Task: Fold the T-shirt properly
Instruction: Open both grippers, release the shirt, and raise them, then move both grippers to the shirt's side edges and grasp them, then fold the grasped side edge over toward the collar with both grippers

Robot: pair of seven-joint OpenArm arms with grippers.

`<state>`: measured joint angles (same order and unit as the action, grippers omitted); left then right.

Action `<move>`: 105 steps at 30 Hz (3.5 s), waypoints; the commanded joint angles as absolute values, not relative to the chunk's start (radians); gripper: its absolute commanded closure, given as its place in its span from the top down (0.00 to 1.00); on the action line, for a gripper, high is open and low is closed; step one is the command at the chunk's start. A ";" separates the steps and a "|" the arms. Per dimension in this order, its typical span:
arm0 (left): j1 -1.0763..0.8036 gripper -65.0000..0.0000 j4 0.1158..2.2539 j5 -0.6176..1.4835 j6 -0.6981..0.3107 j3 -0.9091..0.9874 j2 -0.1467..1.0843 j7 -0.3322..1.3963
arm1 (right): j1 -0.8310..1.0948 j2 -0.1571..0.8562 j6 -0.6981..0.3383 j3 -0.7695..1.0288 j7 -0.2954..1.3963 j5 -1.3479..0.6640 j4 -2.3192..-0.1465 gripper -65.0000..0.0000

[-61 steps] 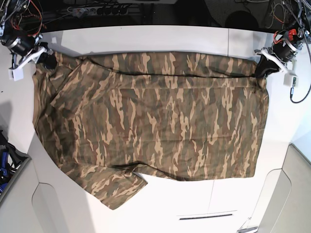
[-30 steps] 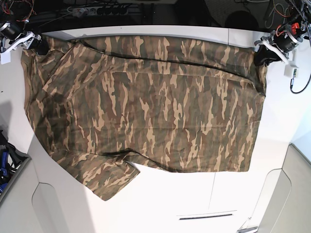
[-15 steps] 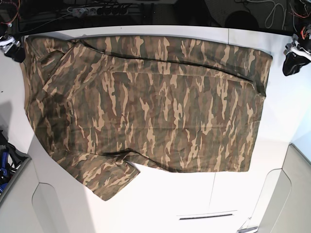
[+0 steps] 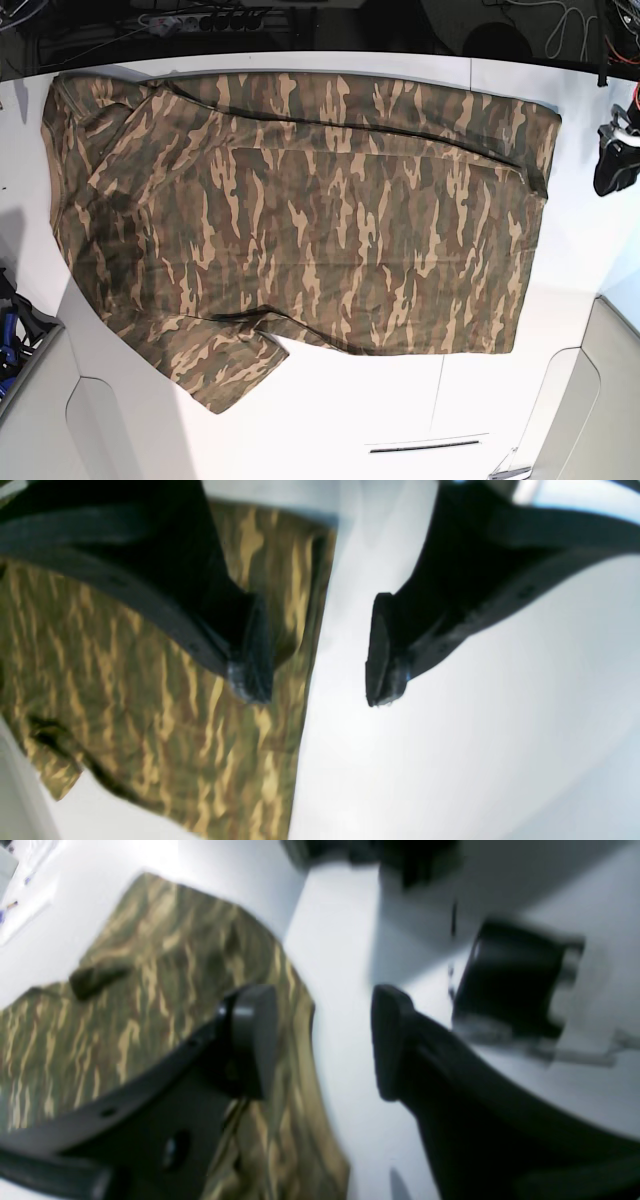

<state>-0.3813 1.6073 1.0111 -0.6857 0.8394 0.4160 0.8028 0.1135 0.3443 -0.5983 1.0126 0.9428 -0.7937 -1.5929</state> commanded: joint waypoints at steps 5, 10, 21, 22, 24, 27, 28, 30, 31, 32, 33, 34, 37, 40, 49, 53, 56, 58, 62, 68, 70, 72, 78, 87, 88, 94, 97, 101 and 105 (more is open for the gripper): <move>-0.287 0.51 1.624 1.019 -0.698 0.824 0.459 0.782 | 0.003 0.387 -0.595 0.994 0.915 -0.756 -1.610 0.47; -0.210 0.51 1.623 0.948 -0.698 0.756 0.490 0.774 | -0.047 0.387 -0.583 0.906 0.862 -0.664 -1.604 0.47; -0.015 0.51 1.514 0.604 -0.589 0.501 0.505 0.629 | -0.270 0.389 -0.569 0.670 0.719 -0.435 -1.275 0.47; 0.008 0.51 1.478 0.600 -0.587 0.484 0.508 0.627 | -0.297 0.391 -0.569 0.659 0.707 -0.424 -1.227 0.47; 0.060 0.51 1.394 0.601 -0.587 0.448 0.521 0.620 | -0.347 0.403 -0.569 0.639 0.680 -0.414 -1.126 0.47; 0.141 0.51 1.271 0.600 -0.587 0.405 0.538 0.607 | -0.406 0.431 -0.569 0.615 0.612 -0.414 -0.989 0.47; 0.169 0.51 1.230 0.600 -0.588 0.394 0.542 0.606 | -0.423 0.440 -0.569 0.609 0.589 -0.410 -0.951 0.47; 0.224 0.51 1.145 0.600 -0.588 0.374 0.550 0.602 | -0.450 0.452 -0.569 0.599 0.548 -0.391 -0.886 0.48; 0.251 0.51 1.102 0.600 -0.588 0.366 0.553 0.599 | -0.461 0.454 -0.568 0.598 0.534 -0.377 -0.859 0.48; 0.274 0.51 1.059 0.600 -0.588 0.363 0.553 0.597 | -0.471 0.454 -0.568 0.596 0.519 -0.360 -0.834 0.48; 0.297 0.51 1.018 0.601 -0.588 0.361 0.552 0.597 | -0.475 0.454 -0.568 0.595 0.509 -0.347 -0.812 0.48; 0.314 0.51 0.981 0.601 -0.592 0.361 0.551 0.595 | -0.476 0.454 -0.568 0.595 0.498 -0.339 -0.794 0.48; 0.350 0.51 0.886 0.601 -0.610 0.361 0.551 0.579 | -0.476 0.453 -0.564 0.595 0.459 -0.315 -0.736 0.48; 0.361 0.51 0.829 0.601 -0.617 0.361 0.550 0.572 | -0.474 0.453 -0.563 0.595 0.420 -0.292 -0.684 0.48; 0.361 0.51 0.795 0.602 -0.640 0.359 0.509 0.578 | -0.473 0.435 -0.581 0.582 0.416 -0.308 -0.631 0.48; 0.360 0.51 0.795 0.602 -0.641 0.358 0.490 0.589 | -0.473 0.424 -0.581 0.527 0.419 -0.323 -0.631 0.48; 0.360 0.51 0.795 0.604 -0.641 0.358 0.477 0.598 | -0.473 0.408 -0.581 0.474 0.419 -0.328 -0.631 0.48; 0.360 0.51 0.795 0.619 -0.643 0.358 0.473 0.607 | -0.473 0.397 -0.581 0.441 0.419 -0.344 -0.631 0.48; 0.361 0.51 0.795 0.651 -0.698 0.358 0.467 0.620 | -0.474 0.368 -0.581 0.392 0.419 -0.366 -0.631 0.48; 0.364 0.39 0.795 0.654 -0.698 0.323 0.466 0.634 | -0.473 0.336 -0.592 0.377 0.419 -0.366 -0.632 0.48; 0.366 0.37 0.795 0.654 -0.698 0.303 0.466 0.634 | -0.473 0.332 -0.591 0.377 0.423 -0.366 -0.632 0.47; 0.367 0.36 0.796 0.655 -0.698 0.280 0.466 0.634 | -0.473 0.329 -0.592 0.377 0.429 -0.366 -0.632 0.47; 0.383 0.13 0.796 0.654 -0.698 0.258 0.466 0.633 | -0.473 0.330 -0.592 0.377 0.472 -0.366 -0.633 0.11; 0.388 0.02 0.834 0.696 -0.698 0.258 0.506 0.667 | -0.473 0.336 -0.603 0.377 0.574 -0.367 -0.701 0.00; 0.388 0.02 0.842 0.722 -0.698 0.258 0.516 0.684 | -0.473 0.336 -0.603 0.377 0.599 -0.368 -0.721 0.00; 0.384 0.02 0.924 0.847 -0.698 0.258 0.555 0.865 | -0.439 0.349 -0.603 0.377 0.732 -0.498 -0.868 0.00; 0.379 0.02 0.981 0.902 -0.698 0.258 0.558 0.967 | -0.402 0.355 -0.603 0.377 0.779 -0.541 -0.950 0.00; 0.374 0.02 1.031 0.952 -0.698 0.258 0.564 1.044 | -0.334 0.355 -0.603 0.378 0.813 -0.568 -1.061 0.00; 0.329 0.02 1.098 1.007 -0.698 0.258 0.587 1.101 | -0.242 0.371 -0.603 0.379 0.820 -0.605 -1.176 0.00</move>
<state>0.3088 1.0813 0.9852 -0.6888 0.2535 0.5663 1.1114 -0.2207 0.3466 -0.5991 0.3725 0.8364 -0.5854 -1.1564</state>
